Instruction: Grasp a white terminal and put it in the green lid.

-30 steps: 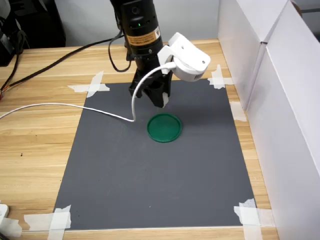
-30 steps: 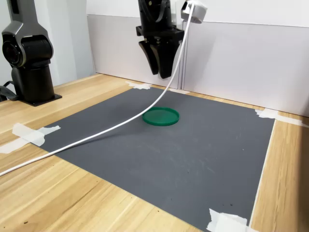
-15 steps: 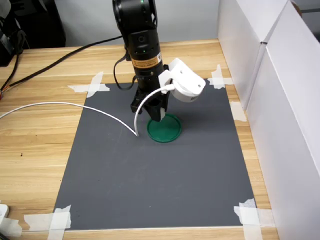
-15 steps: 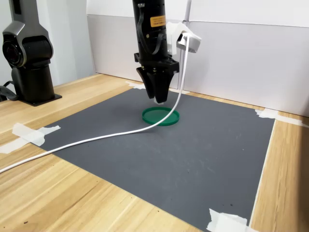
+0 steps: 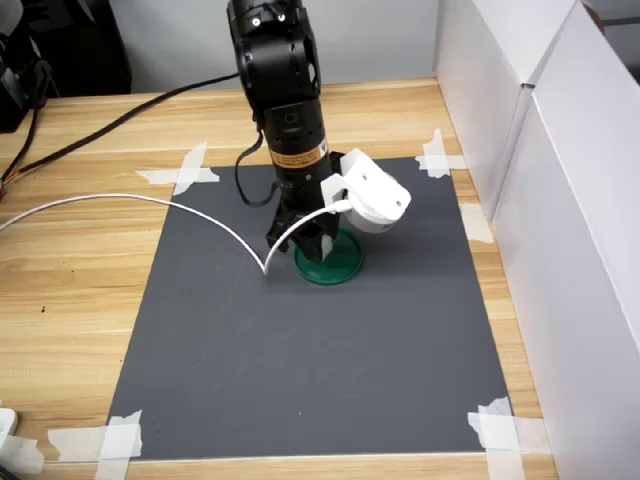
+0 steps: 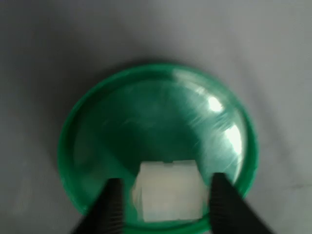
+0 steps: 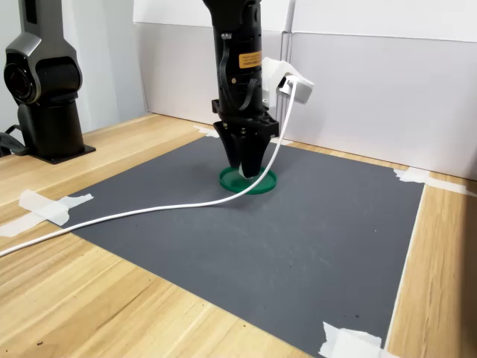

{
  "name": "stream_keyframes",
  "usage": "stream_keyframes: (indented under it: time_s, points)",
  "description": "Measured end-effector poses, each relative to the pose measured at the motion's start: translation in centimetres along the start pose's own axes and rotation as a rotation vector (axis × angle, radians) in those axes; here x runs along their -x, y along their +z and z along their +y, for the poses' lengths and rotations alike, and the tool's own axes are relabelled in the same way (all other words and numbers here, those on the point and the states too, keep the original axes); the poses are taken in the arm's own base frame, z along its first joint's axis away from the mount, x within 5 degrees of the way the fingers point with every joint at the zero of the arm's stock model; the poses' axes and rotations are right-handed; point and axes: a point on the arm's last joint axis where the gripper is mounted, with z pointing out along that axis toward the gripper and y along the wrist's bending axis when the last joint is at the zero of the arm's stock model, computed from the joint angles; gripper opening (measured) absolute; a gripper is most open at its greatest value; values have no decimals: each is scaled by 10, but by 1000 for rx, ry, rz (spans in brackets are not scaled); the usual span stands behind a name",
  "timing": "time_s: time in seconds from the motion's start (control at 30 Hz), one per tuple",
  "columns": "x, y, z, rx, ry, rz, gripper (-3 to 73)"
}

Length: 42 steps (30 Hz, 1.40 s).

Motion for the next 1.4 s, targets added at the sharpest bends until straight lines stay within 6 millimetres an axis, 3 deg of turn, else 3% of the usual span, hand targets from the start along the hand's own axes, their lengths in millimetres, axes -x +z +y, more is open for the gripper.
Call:
stream_keyframes:
  time_s: [0.1,0.2,0.37,0.5,0.77,0.9,1.07,1.27,1.4]
  points:
    - [1,-1,0,3,10,-11,573]
    - [3,-11,1,-21,24,-51,597]
    - [5,-59,3,-135,42,-188,562]
    - [2,-101,12,-208,66,-297,442]
    - [-17,-186,39,-377,170,-535,74]
    - [-36,-219,61,-420,335,-676,-2]
    - [-71,-223,89,-470,532,-791,-13]
    - [-123,-205,120,-550,776,-834,-15]
    - [-147,-187,139,-612,863,-824,-15]
